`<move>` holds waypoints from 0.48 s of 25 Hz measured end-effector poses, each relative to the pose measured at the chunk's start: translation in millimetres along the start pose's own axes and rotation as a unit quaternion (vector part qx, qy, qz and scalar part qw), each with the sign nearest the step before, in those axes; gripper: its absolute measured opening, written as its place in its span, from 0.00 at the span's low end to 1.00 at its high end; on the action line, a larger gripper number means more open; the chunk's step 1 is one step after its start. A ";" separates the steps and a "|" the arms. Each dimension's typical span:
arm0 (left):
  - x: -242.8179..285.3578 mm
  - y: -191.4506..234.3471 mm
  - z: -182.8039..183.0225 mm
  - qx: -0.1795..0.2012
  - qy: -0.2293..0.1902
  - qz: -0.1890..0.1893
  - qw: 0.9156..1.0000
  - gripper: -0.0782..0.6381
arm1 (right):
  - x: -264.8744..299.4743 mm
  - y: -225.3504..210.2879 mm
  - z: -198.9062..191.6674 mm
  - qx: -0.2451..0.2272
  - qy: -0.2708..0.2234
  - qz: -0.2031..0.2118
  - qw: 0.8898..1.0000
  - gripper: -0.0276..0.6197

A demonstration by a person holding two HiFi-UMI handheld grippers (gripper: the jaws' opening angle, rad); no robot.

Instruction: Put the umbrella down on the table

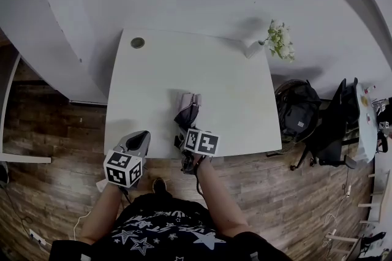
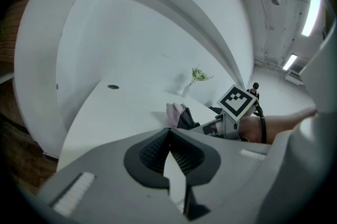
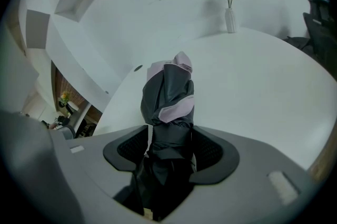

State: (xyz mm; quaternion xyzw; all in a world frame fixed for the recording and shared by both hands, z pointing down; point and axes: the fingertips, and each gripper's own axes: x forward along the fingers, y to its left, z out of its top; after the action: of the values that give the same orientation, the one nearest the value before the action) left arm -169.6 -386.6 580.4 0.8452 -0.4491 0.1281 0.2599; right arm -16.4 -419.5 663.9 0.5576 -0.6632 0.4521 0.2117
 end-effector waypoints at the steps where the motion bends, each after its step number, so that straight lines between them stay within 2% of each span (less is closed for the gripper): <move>1: -0.4 -0.4 0.6 0.000 -0.001 0.000 1.000 0.11 | -0.5 0.8 0.2 -0.001 0.000 0.002 1.000 0.47; 12: -17.0 -7.1 3.5 0.003 -0.018 0.008 1.000 0.11 | -29.8 -0.1 0.4 0.002 -0.030 0.020 0.999 0.45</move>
State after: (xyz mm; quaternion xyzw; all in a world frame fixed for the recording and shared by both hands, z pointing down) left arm -173.5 -373.5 567.6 0.8444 -0.4602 0.1165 0.2481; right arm -7.6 -403.4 640.4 0.5578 -0.6795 0.4405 0.1818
